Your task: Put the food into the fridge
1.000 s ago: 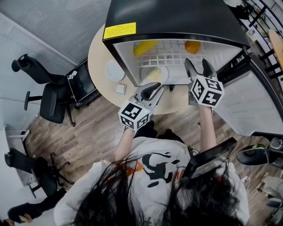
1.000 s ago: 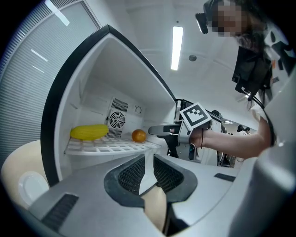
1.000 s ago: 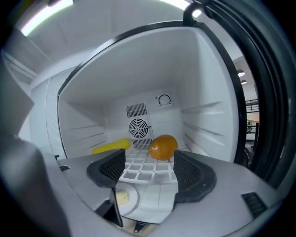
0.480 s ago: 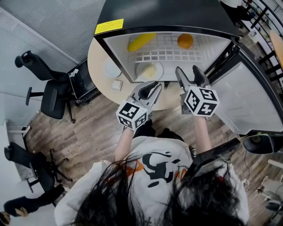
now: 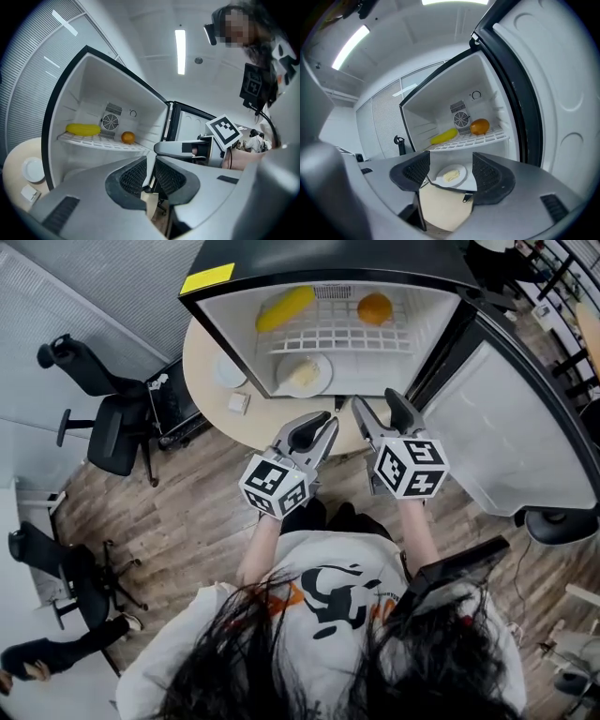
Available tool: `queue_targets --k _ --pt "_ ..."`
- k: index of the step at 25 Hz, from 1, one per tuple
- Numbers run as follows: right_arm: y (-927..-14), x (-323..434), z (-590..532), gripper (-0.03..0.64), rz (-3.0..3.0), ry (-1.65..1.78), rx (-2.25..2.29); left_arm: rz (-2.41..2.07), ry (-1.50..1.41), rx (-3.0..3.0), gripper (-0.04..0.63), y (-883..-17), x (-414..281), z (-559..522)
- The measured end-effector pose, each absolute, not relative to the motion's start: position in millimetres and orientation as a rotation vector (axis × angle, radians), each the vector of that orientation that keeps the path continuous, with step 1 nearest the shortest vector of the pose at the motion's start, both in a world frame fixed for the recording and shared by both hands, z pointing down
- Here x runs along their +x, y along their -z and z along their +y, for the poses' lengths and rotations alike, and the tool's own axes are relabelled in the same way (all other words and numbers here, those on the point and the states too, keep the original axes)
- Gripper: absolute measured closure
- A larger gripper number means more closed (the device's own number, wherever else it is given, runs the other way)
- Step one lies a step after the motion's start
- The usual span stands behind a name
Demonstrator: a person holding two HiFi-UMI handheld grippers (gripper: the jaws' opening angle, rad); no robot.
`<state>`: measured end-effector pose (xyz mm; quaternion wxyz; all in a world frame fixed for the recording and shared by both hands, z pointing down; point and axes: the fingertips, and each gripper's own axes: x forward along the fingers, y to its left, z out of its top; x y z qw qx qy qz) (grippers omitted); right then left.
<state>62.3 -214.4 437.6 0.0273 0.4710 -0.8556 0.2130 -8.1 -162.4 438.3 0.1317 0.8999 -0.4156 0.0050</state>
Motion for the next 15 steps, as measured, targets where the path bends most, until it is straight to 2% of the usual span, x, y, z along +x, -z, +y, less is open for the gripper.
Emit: queue_targets --k 2,6,15 --pt "-441 64 -205 0.348 -2.650 -0.679 1.444 -1.211 -0.011 2.601 0.541 -437 -5 -153" --pt "-446 67 -191 0.459 -2.659 -0.721 1.460 -1.233 -0.049 2.588 0.541 -440 -6 -138" --pt "-453 61 -167 0.519 -2.654 -0.767 1.469 -1.207 -0.091 2.606 0.541 -441 -7 -120"
